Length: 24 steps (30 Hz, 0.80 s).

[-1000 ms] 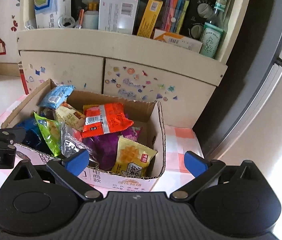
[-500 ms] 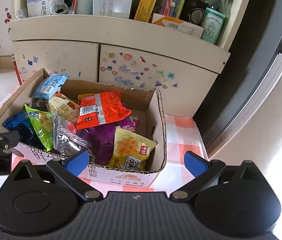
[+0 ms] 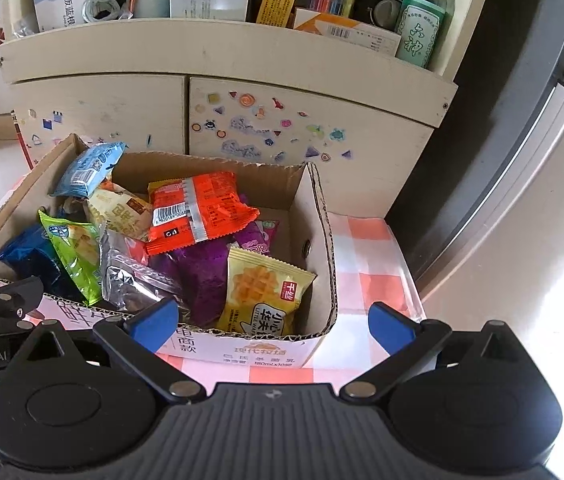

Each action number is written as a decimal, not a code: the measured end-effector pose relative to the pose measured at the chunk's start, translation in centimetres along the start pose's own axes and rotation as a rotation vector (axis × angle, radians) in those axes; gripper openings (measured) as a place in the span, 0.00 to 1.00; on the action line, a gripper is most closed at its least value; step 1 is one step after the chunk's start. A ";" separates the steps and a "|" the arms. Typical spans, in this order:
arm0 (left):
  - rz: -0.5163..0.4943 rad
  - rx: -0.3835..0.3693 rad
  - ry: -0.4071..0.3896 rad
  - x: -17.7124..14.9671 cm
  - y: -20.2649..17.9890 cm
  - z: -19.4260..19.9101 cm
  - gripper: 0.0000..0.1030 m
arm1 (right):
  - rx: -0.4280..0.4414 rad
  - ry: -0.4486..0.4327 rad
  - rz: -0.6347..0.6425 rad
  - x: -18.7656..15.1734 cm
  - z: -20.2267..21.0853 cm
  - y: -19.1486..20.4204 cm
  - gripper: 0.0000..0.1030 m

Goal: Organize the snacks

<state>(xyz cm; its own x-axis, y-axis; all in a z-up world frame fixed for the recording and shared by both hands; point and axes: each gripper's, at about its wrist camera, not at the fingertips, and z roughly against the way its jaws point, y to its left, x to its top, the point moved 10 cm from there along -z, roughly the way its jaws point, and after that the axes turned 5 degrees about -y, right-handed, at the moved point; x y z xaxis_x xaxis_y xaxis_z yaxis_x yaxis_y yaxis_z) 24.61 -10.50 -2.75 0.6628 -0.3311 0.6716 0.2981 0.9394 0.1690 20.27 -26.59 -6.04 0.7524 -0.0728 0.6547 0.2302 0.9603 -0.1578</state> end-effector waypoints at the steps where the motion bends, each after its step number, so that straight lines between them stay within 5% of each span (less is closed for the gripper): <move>1: 0.000 0.002 0.000 0.0 0.0 0.0 0.98 | 0.001 0.002 -0.002 0.0 0.0 0.0 1.00; 24: 0.007 0.036 0.023 -0.1 1.0 -0.9 0.97 | 0.007 0.046 0.023 -0.1 -1.1 1.3 1.00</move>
<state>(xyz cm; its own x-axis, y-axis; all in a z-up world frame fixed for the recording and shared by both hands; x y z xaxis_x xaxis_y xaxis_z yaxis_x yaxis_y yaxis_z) 25.45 -9.59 -3.28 0.6805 -0.3256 0.6564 0.2686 0.9443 0.1900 21.17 -25.60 -7.19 0.7848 -0.0629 0.6166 0.2084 0.9637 -0.1669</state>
